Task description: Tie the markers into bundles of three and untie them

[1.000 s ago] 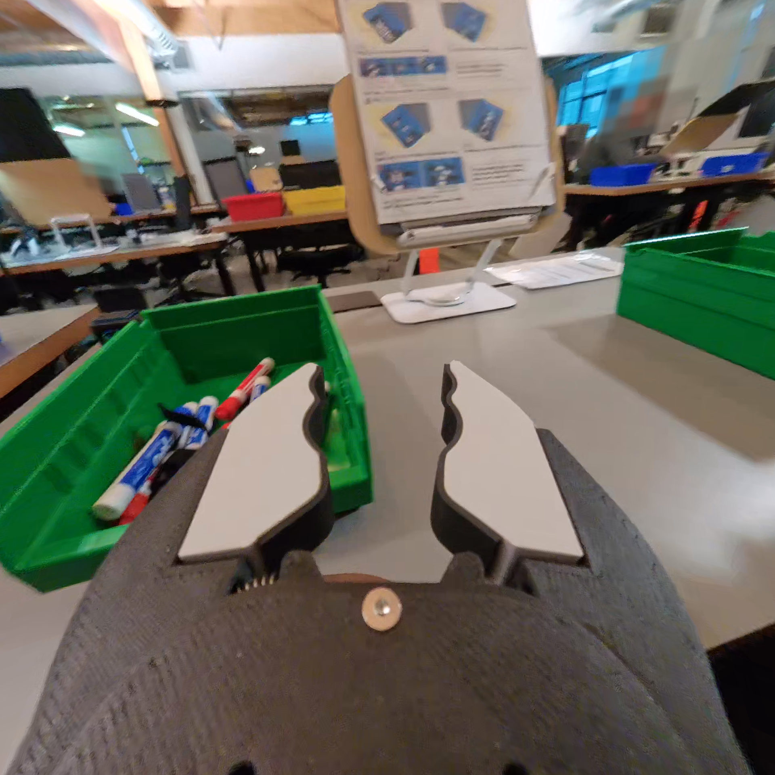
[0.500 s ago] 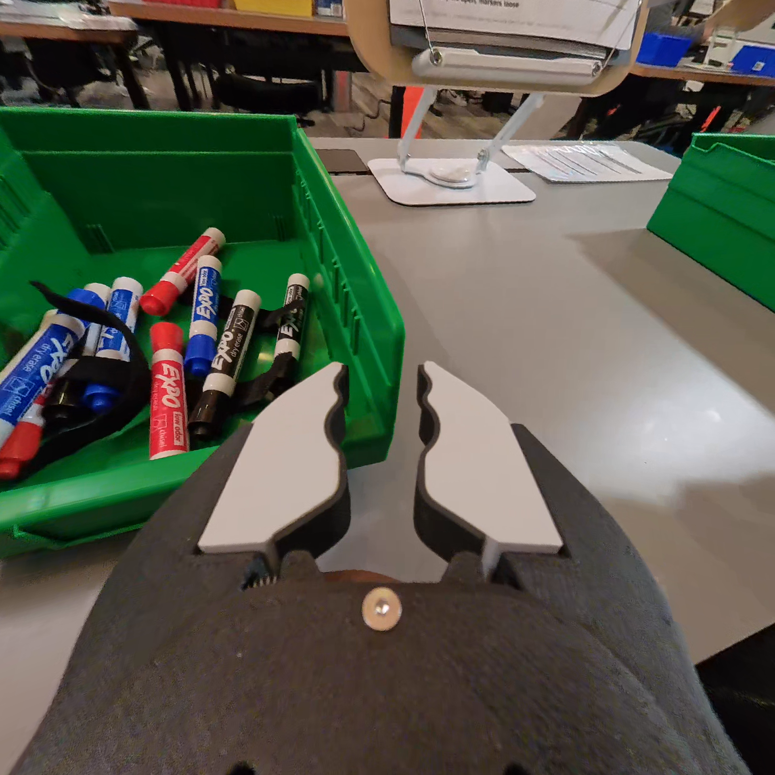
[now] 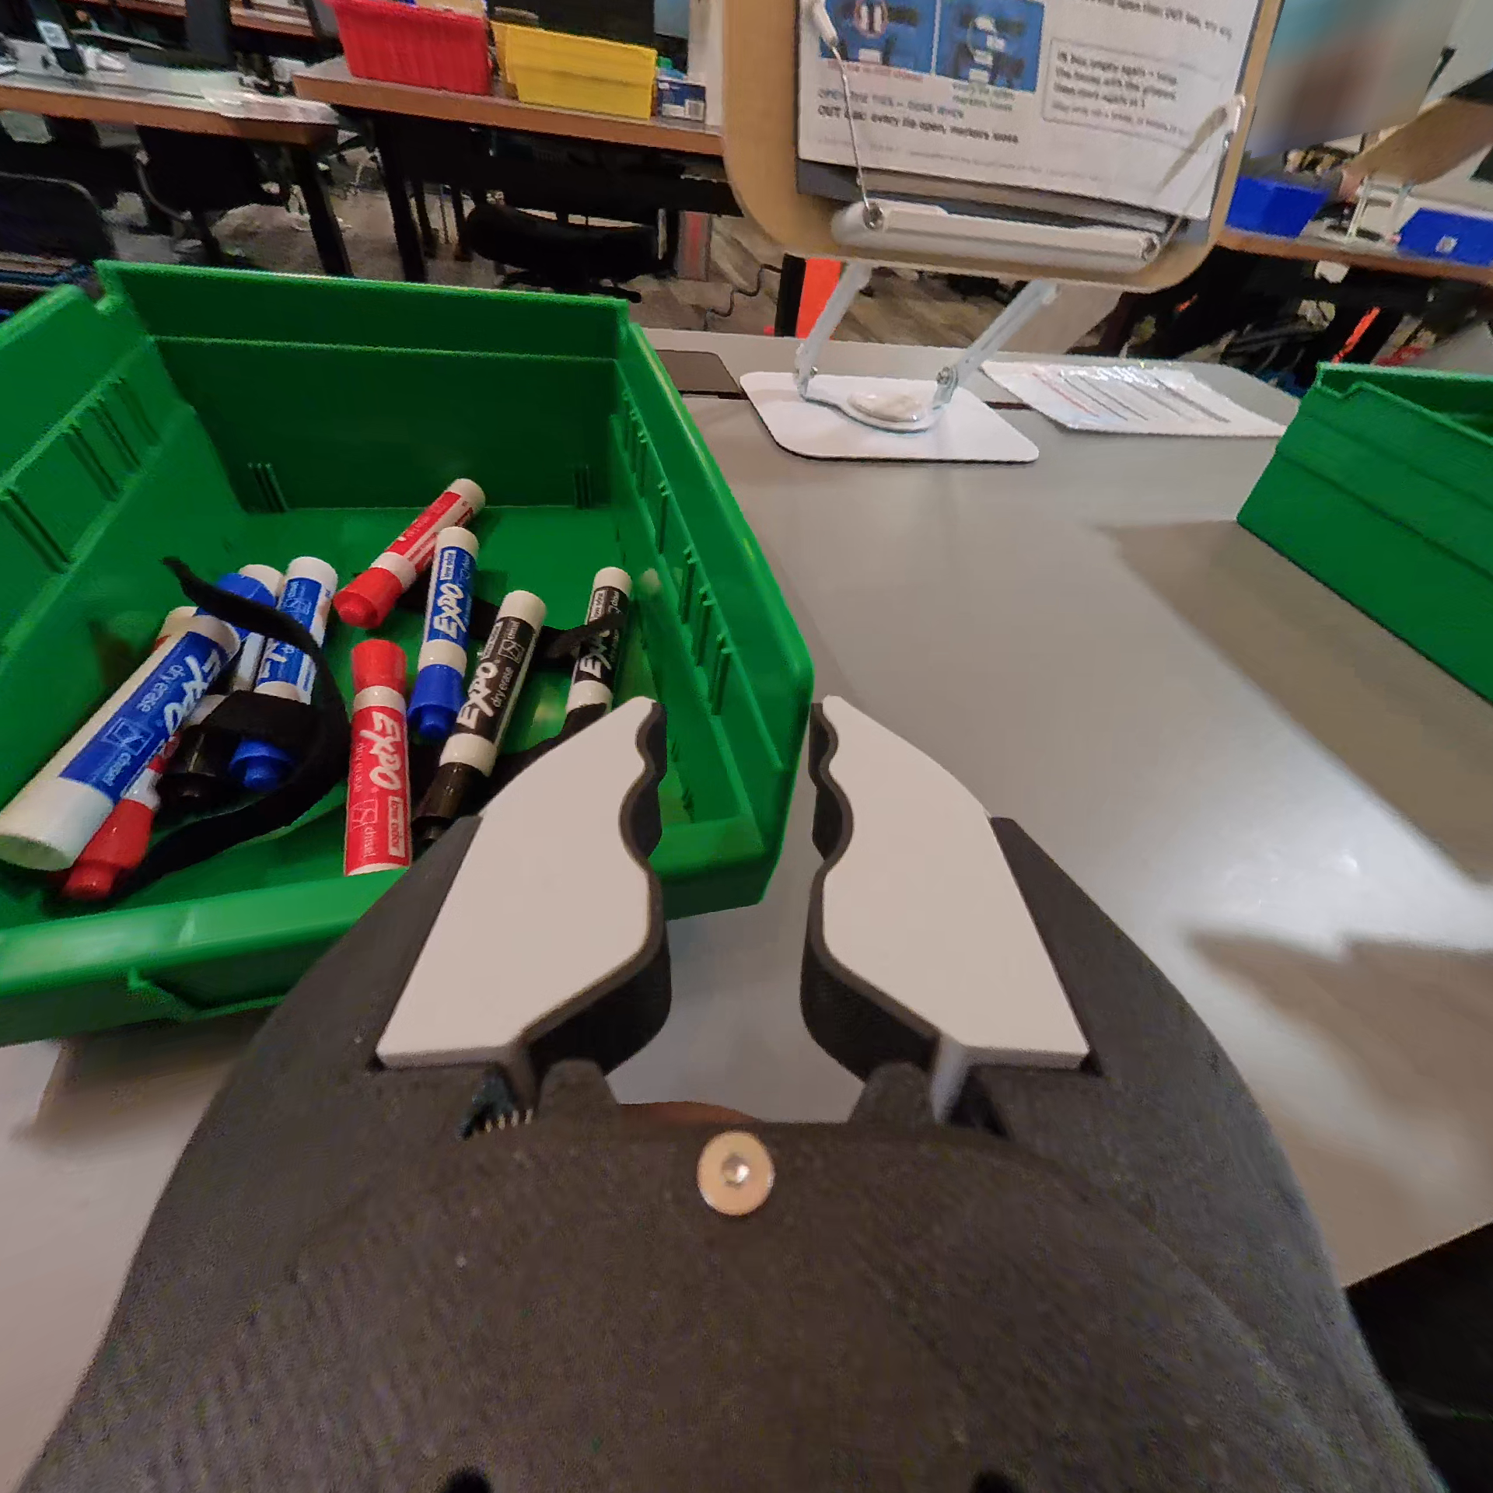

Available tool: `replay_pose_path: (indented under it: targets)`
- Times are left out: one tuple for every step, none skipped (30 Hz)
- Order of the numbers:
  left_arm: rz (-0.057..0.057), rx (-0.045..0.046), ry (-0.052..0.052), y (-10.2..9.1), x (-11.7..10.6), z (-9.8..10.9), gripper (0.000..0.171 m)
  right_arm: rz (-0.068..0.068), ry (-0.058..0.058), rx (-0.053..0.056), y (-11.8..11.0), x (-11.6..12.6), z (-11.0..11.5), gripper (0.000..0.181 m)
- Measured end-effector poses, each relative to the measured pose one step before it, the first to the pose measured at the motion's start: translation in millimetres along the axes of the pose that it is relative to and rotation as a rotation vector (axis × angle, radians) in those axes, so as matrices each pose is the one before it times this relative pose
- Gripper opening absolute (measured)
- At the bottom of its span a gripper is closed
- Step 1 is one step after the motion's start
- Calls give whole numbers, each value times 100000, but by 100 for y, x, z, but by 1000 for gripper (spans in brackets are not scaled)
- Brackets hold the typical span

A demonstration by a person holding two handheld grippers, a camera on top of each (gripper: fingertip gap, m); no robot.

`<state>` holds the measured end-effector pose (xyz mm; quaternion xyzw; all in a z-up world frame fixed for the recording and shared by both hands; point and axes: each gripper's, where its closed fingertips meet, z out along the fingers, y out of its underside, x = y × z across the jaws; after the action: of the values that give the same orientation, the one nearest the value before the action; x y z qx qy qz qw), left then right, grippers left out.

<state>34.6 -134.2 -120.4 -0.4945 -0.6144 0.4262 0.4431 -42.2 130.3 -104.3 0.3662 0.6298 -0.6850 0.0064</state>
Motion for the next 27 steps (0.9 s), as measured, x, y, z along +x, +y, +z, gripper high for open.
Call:
replay_pose_path:
  targets:
    - [-1857, 615, 120, -142, -166, -161, 36, -2378, 160, -708, 76, -129, 27, 27]
    - [-1683, 227, 331, -79, -120, -167, 38, -2747, 128, -849, 103, -179, 20, 27]
    - [-1443, 294, -83, -81, -141, -176, 40, -3043, 63, -926, 98, -250, 39, 27]
    - [-1142, 1052, -930, -190, -241, -242, 39, -3252, -149, -928, 105, -351, 32, 27]
    - [-640, 1507, -625, -302, -196, -285, 39, -3483, -557, -975, 105, -469, 52, 27]
    - [-487, 1304, -58, -305, -100, -306, 39, -3797, -1023, -1275, 120, -593, 77, 28]
    - [-659, 794, 354, -203, -9, -316, 39, -3841, -1321, -1574, 162, -670, 103, 28]
    - [-1183, 277, 599, -60, 79, -321, 39, -3447, -1769, -1575, 183, -758, 140, 28]
    - [-1570, 136, 1005, 21, 160, -291, 39, -2857, -2143, -1373, 187, -798, 166, 28]
    - [-1892, 125, 656, 23, 126, -218, 38, -1961, -2138, -832, 157, -768, 197, 27]
    - [-2098, 195, 107, -15, 40, -162, 37, -1268, -2242, -340, 110, -708, 255, 26]
    - [-1887, 460, -99, -61, -6, -103, 37, -1172, -2255, -504, 116, -621, 302, 25]
    - [-1413, 1150, -532, -156, -119, -72, 36, -1131, -1722, -733, 102, -431, 372, 24]
    - [-740, 1299, -1078, -188, -223, -45, 35, -1099, -1374, -423, -36, -262, 490, 22]
    - [-433, 1034, -1586, -161, -336, -8, 35, -1774, -1097, -481, -212, -139, 614, 24]
    - [-294, 641, -1582, -118, -367, 31, 35, -2207, -1885, -256, -471, -181, 744, 23]
    - [-308, 159, -1435, -38, -383, 80, 35, -1918, -2649, -177, -709, -230, 899, 23]
    - [-425, -758, -1086, 125, -337, 117, 35, -2066, -3661, -345, -956, -293, 1092, 22]
    - [-726, -1794, -1037, 276, -330, 133, 35, -2396, -4334, -208, -1235, -293, 1345, 22]
    - [-1160, -2269, -703, 367, -280, 143, 36, -2814, -4261, -686, -1403, -190, 1610, 24]
    - [-1420, -2589, 456, 422, -101, 166, 37, -3702, -4903, -1869, -1411, -183, 1826, 25]
    - [-1605, -2917, 1028, 447, 8, 146, 38, -4868, -6117, -3421, -1311, -251, 1961, 26]
    - [-1624, -2519, 1487, 374, 84, 147, 38, -5752, -6332, -4553, -1195, -128, 2032, 27]
    - [-1369, -2073, 2124, 293, 207, 118, 38, -6641, -6724, -5592, -997, -37, 2031, 29]
    - [-1104, -1811, 1811, 272, 184, 99, 38, -7365, -7092, -6583, -749, 64, 2008, 29]
    - [-864, -1122, 1036, 184, 109, 59, 38, -7889, -6728, -7820, -435, 290, 1933, 30]
    - [-114, -822, 1394, 145, 175, 46, 38, -8030, -4968, -8813, -130, 666, 1866, 30]
